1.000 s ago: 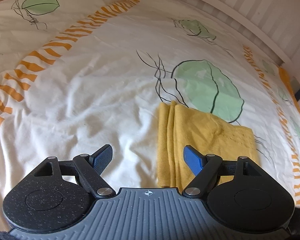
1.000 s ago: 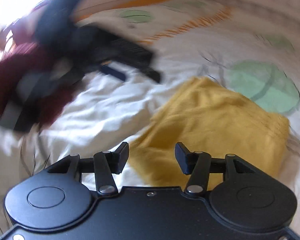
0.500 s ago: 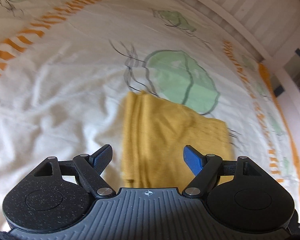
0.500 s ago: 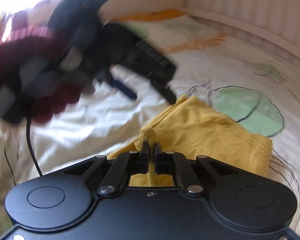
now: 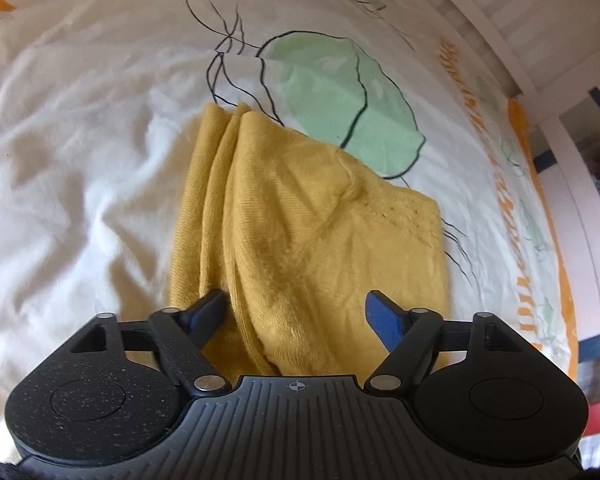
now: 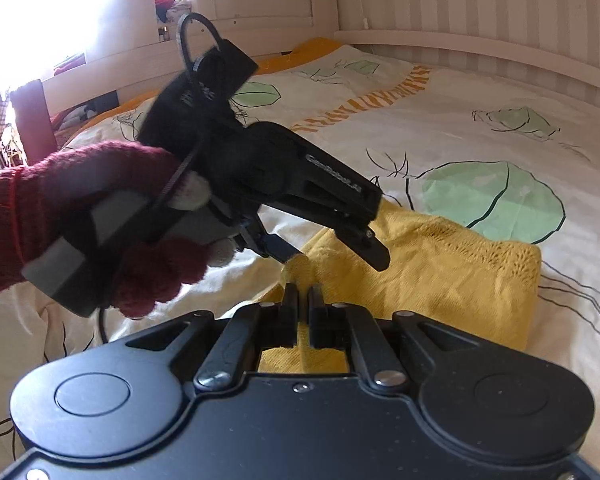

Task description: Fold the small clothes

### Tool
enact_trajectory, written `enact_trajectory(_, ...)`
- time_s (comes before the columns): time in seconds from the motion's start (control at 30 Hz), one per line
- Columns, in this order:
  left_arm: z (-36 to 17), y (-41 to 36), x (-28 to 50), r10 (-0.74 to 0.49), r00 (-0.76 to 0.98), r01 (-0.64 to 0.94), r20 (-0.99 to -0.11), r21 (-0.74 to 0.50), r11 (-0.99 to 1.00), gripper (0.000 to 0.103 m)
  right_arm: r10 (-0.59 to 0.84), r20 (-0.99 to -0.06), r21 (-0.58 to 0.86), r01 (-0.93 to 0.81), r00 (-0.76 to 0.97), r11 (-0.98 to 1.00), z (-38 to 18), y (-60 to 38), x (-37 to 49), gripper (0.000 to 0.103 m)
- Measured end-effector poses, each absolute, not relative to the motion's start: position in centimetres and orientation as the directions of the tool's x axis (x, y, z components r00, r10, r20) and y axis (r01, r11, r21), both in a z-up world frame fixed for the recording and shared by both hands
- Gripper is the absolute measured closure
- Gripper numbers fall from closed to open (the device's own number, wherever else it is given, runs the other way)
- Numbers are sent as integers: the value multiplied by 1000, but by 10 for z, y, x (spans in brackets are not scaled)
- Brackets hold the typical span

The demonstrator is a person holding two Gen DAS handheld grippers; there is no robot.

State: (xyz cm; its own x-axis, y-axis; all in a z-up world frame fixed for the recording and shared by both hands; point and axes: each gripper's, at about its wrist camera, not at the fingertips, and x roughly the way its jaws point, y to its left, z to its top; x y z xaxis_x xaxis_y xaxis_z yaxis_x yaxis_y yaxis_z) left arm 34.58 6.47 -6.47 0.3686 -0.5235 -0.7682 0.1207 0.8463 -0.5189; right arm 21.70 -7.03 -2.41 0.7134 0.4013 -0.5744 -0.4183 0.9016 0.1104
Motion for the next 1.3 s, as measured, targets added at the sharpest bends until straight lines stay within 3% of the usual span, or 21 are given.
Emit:
enact_trajectory(0.03,-65,64,345,-517,390,126,-762,-512,850,60,402,-577,109,-421,711,901,-26,-70,217,93)
enact_trajectory(0.1,-62,63,341,-482,451,139,-751,-474,869,91,402,-580,105,-424,709,900,-28,-68,215,93)
enact_trajectory(0.27,-47,69,329,-486,519,205,-703,-450,869,92,405,-568,107,-423,717,900,-28,-63,211,93)
enact_trajectory(0.4,-54,79,331,-432,506,178,-746,-400,899,92,390,-600,54,-451,698,891,-45,-45,221,93)
enact_trajectory(0.57,-68,94,336,-461,485,132,-743,-459,879,88,400,-661,73,-476,635,876,-77,-31,230,79)
enact_trajectory(0.6,-66,96,336,-465,487,129,-739,-466,875,85,417,-651,86,-484,635,871,-75,-32,228,67)
enact_trajectory(0.63,-65,97,335,-461,497,126,-735,-464,877,81,444,-636,109,-497,631,861,-73,-35,225,53)
enact_trajectory(0.67,-63,98,333,-444,511,119,-736,-451,885,77,475,-620,138,-510,625,849,-70,-38,224,48)
enact_trajectory(0.8,-58,104,325,-407,550,104,-729,-423,900,61,505,-578,187,-498,641,847,-57,-57,220,43)
enact_trajectory(0.9,-56,111,320,-430,550,106,-716,-451,886,47,473,-567,231,-421,675,877,-51,-78,227,29)
enact_trajectory(0.97,-58,113,317,-446,535,110,-718,-464,879,39,430,-565,258,-344,704,903,-49,-100,233,28)
enact_trajectory(1.13,-66,114,311,-494,487,114,-720,-508,854,38,351,-569,355,-162,744,921,-53,-157,253,20)
enact_trajectory(1.3,-67,108,297,-515,444,153,-733,-505,850,36,336,-590,478,-17,734,878,-72,-205,281,19)
